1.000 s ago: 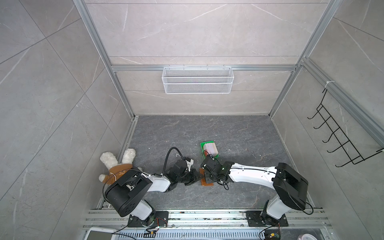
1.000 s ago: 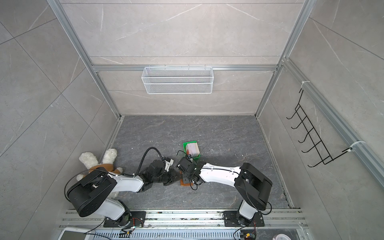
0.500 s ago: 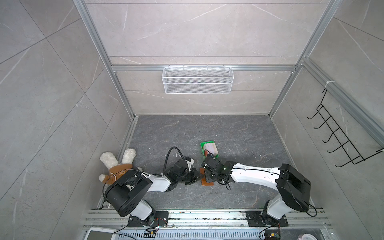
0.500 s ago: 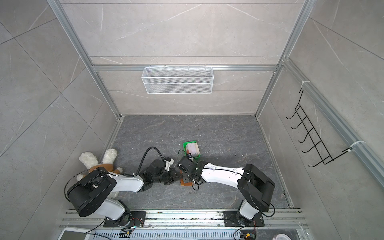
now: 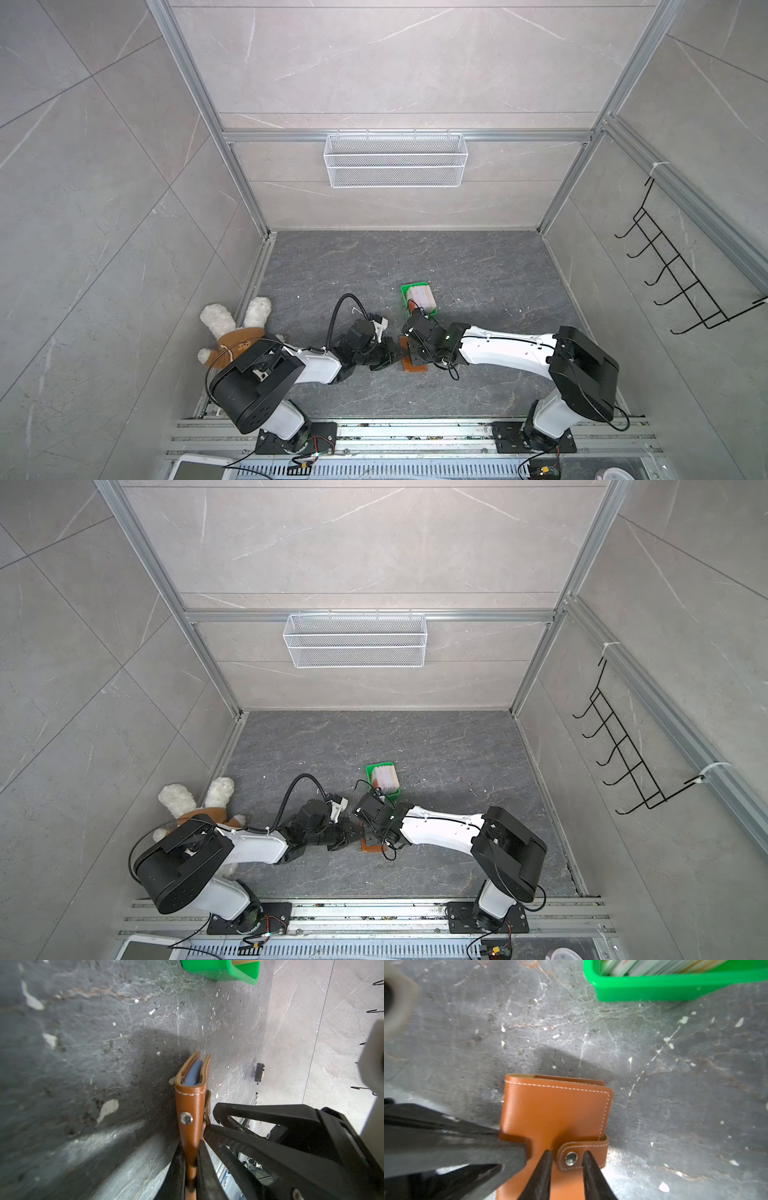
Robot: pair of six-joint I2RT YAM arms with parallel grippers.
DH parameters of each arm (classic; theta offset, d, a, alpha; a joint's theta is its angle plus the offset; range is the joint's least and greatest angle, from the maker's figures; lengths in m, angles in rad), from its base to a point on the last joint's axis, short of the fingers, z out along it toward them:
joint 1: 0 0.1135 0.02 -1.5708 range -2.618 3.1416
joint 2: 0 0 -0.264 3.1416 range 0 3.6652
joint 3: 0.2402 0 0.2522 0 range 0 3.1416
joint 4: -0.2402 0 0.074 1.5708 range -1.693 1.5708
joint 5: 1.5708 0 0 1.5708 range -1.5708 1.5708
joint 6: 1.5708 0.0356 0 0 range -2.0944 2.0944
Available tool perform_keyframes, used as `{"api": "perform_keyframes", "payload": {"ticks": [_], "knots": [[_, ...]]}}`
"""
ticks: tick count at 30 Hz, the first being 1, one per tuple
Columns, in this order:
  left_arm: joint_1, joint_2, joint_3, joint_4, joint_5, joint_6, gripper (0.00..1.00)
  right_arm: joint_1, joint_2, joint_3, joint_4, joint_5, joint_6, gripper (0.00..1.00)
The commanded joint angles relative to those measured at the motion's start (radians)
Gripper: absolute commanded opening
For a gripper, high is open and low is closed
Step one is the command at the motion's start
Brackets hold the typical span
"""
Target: Put the credit cards into the card holder
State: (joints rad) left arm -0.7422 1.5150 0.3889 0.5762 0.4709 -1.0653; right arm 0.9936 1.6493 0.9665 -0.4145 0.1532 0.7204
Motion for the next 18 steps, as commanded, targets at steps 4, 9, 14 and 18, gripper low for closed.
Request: {"api": "perform_keyframes", "payload": {"ticks": [4,9,14,18], "knots": [[-0.006,-0.003,0.02,0.017,-0.01,0.025,0.11,-0.003,-0.008,-0.019,-0.071,0.087,0.016,0.24],[-0.006,0.001,0.021,0.017,-0.014,0.025,0.11,-0.003,-0.053,-0.042,-0.05,0.095,0.028,0.1],[-0.006,0.001,0.02,0.012,-0.015,0.025,0.11,-0.003,-0.07,-0.039,-0.063,0.114,0.036,0.04],[-0.006,0.0,0.016,0.004,-0.017,0.028,0.11,-0.003,-0.098,-0.053,-0.062,0.124,0.048,0.02]]}}
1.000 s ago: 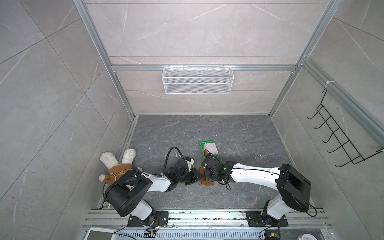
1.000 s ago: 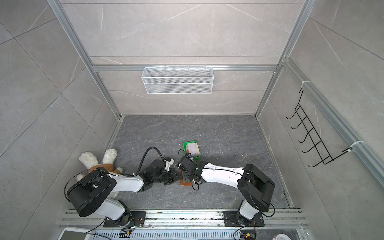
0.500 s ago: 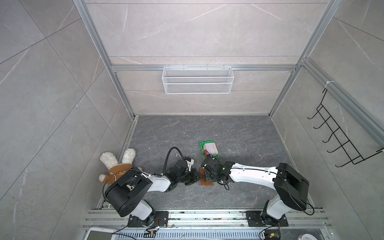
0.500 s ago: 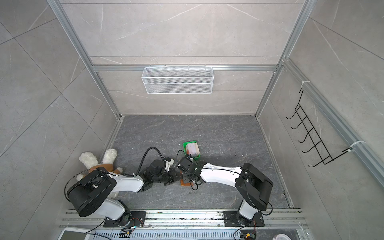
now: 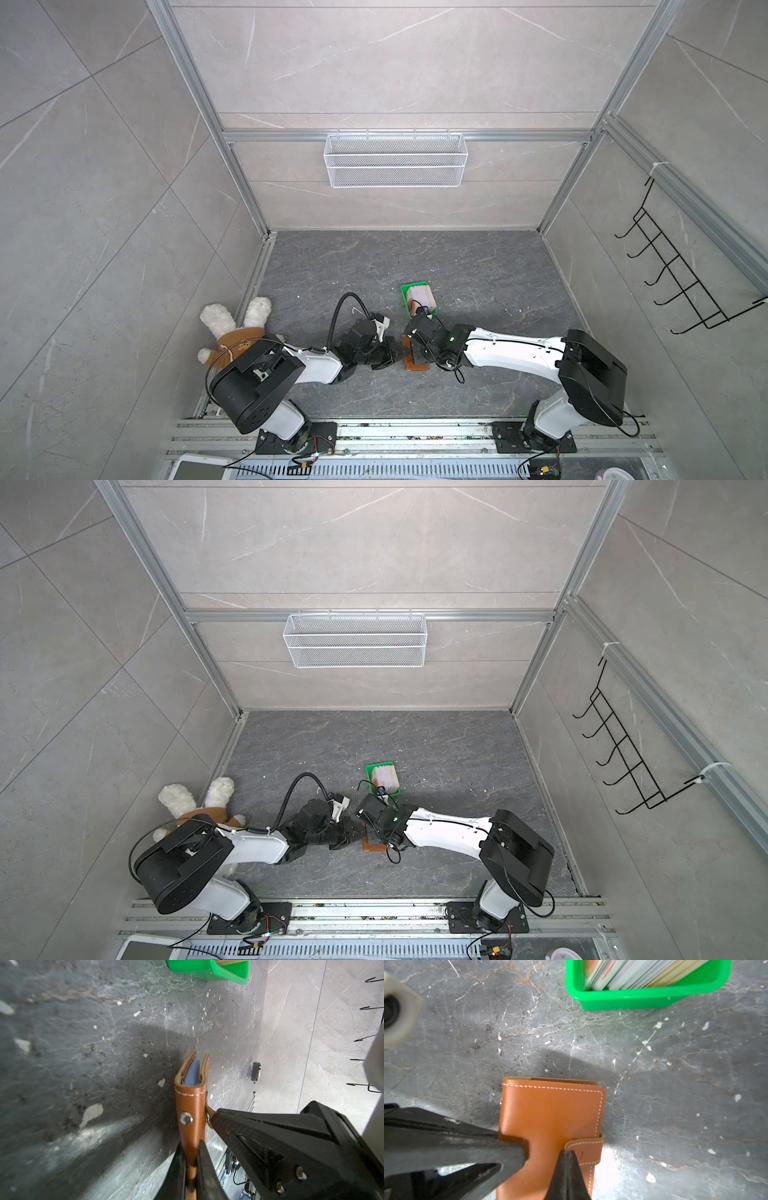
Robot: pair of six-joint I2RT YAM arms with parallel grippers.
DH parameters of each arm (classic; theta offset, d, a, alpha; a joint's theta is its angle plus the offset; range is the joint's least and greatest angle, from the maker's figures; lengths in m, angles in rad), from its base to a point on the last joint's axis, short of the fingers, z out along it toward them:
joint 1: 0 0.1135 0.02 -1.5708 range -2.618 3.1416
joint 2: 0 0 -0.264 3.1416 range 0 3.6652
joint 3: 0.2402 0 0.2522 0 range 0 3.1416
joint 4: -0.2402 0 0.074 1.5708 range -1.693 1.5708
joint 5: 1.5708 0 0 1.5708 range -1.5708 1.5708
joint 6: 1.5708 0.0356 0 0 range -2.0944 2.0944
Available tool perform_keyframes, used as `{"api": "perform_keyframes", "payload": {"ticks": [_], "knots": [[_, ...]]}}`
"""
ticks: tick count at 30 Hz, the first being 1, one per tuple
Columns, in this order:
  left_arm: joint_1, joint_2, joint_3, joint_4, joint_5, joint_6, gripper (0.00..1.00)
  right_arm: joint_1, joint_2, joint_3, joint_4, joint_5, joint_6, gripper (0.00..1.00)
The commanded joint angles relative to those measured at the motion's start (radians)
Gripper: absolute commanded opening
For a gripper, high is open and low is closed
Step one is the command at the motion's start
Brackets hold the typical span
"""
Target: Put the credit cards into the card holder
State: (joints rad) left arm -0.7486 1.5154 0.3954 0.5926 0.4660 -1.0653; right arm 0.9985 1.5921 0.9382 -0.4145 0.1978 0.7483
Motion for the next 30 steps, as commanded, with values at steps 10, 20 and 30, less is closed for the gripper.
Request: {"api": "perform_keyframes", "payload": {"ticks": [10,20,30], "knots": [[0.0,0.001,0.008,-0.016,-0.013,0.03,0.11,-0.008,-0.06,-0.03,-0.073,0.092,0.03,0.0],[-0.001,-0.007,-0.001,-0.041,-0.021,0.014,0.19,-0.008,-0.102,-0.038,-0.073,0.084,0.018,0.0],[0.0,-0.076,0.002,-0.158,-0.061,0.024,0.48,0.006,-0.165,-0.019,-0.12,0.104,0.013,0.0]]}}
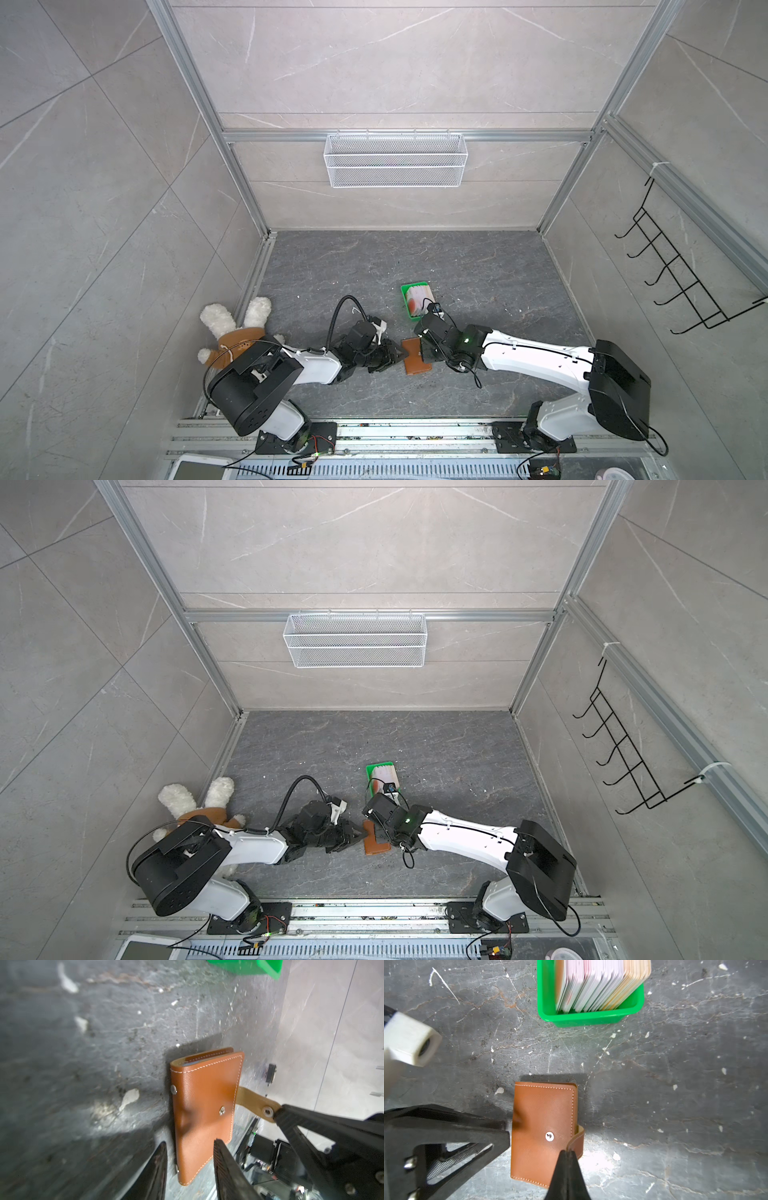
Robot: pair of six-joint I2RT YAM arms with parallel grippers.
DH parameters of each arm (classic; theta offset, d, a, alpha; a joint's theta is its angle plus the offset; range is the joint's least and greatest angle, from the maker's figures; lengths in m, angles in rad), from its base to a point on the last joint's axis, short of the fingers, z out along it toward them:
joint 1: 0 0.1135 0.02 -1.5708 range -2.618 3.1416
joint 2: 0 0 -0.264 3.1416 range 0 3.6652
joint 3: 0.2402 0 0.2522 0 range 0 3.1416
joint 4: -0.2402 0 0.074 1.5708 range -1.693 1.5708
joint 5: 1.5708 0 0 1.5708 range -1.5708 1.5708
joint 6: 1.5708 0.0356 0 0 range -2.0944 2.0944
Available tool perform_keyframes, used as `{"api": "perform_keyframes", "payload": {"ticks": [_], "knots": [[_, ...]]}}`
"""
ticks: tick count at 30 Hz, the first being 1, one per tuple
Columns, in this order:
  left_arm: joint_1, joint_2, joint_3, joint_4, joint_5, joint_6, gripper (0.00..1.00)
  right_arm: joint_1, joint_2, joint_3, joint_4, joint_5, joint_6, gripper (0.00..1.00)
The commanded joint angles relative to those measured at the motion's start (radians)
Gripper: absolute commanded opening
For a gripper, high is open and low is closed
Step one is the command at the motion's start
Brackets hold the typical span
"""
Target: Put the credit cards into the card holder
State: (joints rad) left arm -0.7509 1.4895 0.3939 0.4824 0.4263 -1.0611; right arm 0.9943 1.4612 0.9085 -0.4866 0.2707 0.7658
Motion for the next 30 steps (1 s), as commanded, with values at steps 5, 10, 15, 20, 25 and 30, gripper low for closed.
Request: {"api": "perform_keyframes", "payload": {"ticks": [5,10,15,20,25,30], "knots": [[0.0,-0.135,0.015,-0.149,-0.047,0.036,0.65,0.026,-0.057,0.035,-0.078,0.042,-0.002,0.0],[-0.016,-0.207,0.05,-0.248,-0.051,0.064,0.75,0.051,-0.068,0.069,-0.106,0.05,0.007,0.0],[-0.025,-0.205,0.081,-0.281,-0.054,0.072,0.79,0.072,-0.081,0.091,-0.121,0.063,0.019,0.0],[-0.038,-0.174,0.119,-0.288,-0.058,0.085,0.8,0.084,-0.094,0.101,-0.132,0.078,0.024,0.0],[-0.05,-0.131,0.156,-0.286,-0.063,0.09,0.8,0.092,-0.101,0.109,-0.142,0.085,0.026,0.0],[-0.066,-0.099,0.183,-0.285,-0.063,0.091,0.81,0.096,-0.11,0.111,-0.147,0.093,0.028,0.0]]}}
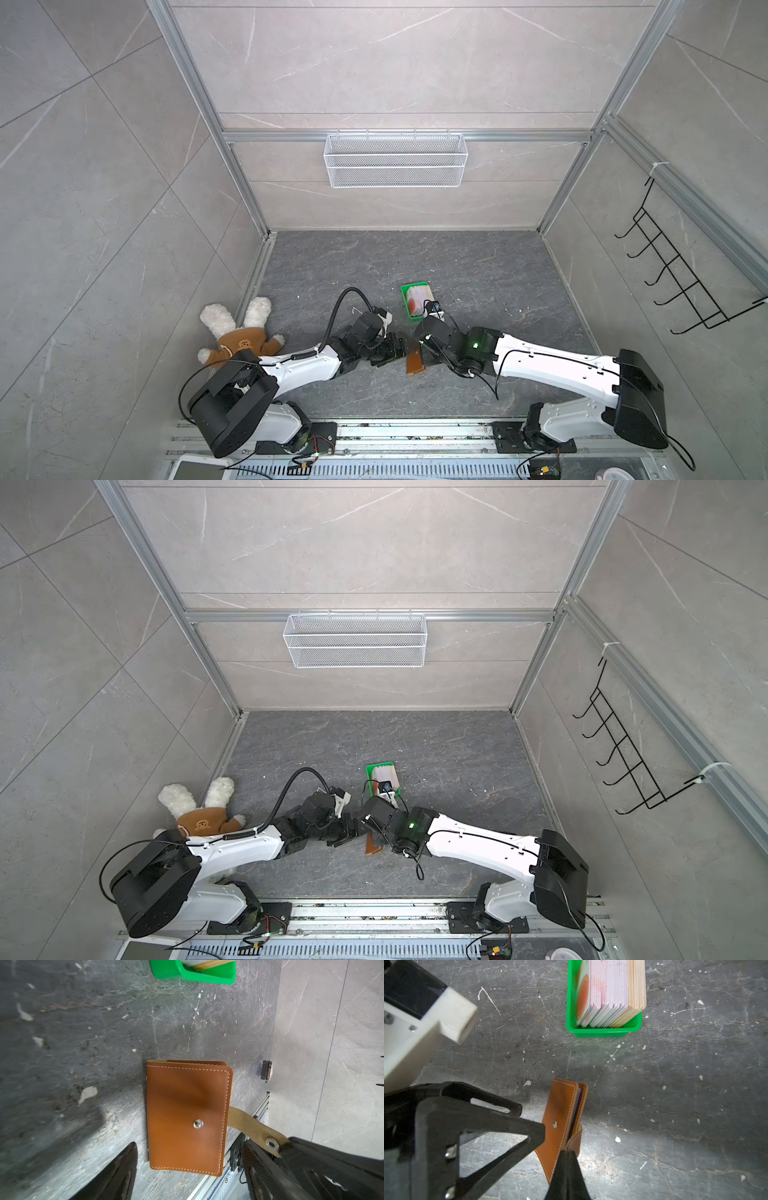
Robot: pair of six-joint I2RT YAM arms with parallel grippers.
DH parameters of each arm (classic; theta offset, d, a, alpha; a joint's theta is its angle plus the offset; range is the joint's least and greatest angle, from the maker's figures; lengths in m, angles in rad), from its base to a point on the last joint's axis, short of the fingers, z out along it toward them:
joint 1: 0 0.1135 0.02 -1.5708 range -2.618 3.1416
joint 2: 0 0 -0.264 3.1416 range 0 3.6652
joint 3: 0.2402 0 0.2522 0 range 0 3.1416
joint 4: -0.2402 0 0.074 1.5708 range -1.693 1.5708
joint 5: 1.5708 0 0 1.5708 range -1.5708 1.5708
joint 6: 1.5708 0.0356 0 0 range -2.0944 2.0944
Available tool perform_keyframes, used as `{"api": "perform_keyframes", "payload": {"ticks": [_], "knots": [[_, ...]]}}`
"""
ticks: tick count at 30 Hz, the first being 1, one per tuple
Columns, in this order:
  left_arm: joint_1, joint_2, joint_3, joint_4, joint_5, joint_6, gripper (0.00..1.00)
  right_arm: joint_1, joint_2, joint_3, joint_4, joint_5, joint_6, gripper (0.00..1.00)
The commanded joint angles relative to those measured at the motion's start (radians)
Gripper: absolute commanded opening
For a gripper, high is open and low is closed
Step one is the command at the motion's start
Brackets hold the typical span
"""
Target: Put the credit cards into the card holder
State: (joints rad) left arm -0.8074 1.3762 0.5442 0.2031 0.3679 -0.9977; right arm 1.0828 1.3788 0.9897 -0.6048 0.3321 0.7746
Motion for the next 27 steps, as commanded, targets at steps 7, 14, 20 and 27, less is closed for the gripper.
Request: {"api": "perform_keyframes", "payload": {"ticks": [7,14,20,27], "knots": [[-0.036,0.051,0.062,0.018,0.002,0.017,0.8,0.009,-0.031,0.04,-0.035,0.036,0.013,0.0],[-0.039,0.054,0.055,0.01,-0.012,0.005,0.72,0.013,-0.034,0.048,-0.047,0.043,0.01,0.0],[-0.039,0.044,0.059,-0.021,-0.029,0.005,0.69,0.019,-0.035,0.053,-0.054,0.047,0.009,0.0],[-0.039,0.042,0.059,-0.058,-0.053,0.008,0.58,0.021,-0.029,0.042,-0.057,0.054,0.017,0.0]]}}
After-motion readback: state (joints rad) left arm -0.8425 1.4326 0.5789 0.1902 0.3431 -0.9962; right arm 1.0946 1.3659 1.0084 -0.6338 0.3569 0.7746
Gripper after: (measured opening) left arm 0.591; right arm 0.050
